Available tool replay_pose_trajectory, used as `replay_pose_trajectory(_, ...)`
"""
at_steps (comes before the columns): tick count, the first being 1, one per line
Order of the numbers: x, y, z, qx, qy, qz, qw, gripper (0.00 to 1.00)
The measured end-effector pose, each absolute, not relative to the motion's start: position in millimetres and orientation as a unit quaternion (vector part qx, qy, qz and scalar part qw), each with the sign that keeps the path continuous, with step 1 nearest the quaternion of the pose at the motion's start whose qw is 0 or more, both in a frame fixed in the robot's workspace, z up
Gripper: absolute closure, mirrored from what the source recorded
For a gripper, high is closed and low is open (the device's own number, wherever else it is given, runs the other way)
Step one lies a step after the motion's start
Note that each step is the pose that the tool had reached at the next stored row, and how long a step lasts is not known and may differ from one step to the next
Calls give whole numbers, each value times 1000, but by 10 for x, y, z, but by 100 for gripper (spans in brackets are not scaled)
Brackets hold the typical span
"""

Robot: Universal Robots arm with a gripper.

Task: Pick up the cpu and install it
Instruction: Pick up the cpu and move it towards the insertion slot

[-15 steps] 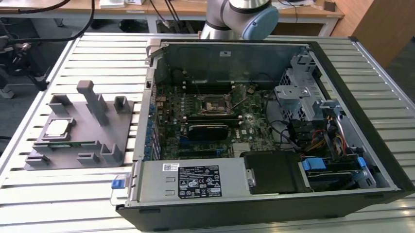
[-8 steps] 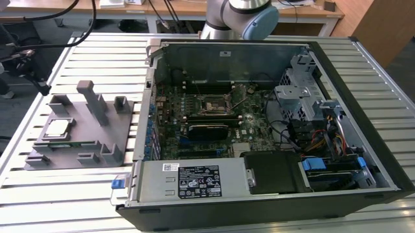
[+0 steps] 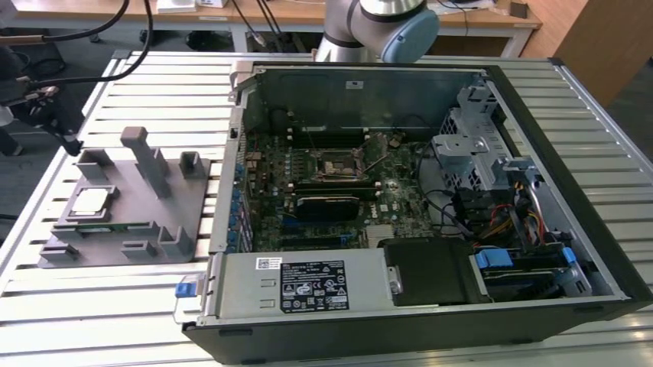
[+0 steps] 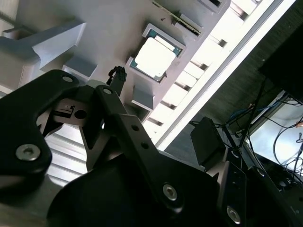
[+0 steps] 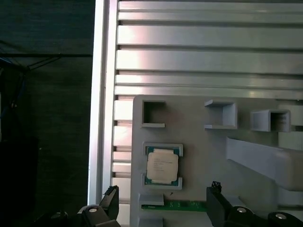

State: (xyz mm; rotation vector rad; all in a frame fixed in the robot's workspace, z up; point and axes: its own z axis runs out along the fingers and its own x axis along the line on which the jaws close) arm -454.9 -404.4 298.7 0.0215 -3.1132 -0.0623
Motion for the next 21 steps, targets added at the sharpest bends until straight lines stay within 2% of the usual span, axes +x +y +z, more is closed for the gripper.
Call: replay_pose_trajectory(21,-4550,-4045,2891,7,-1000,-20,14,18)
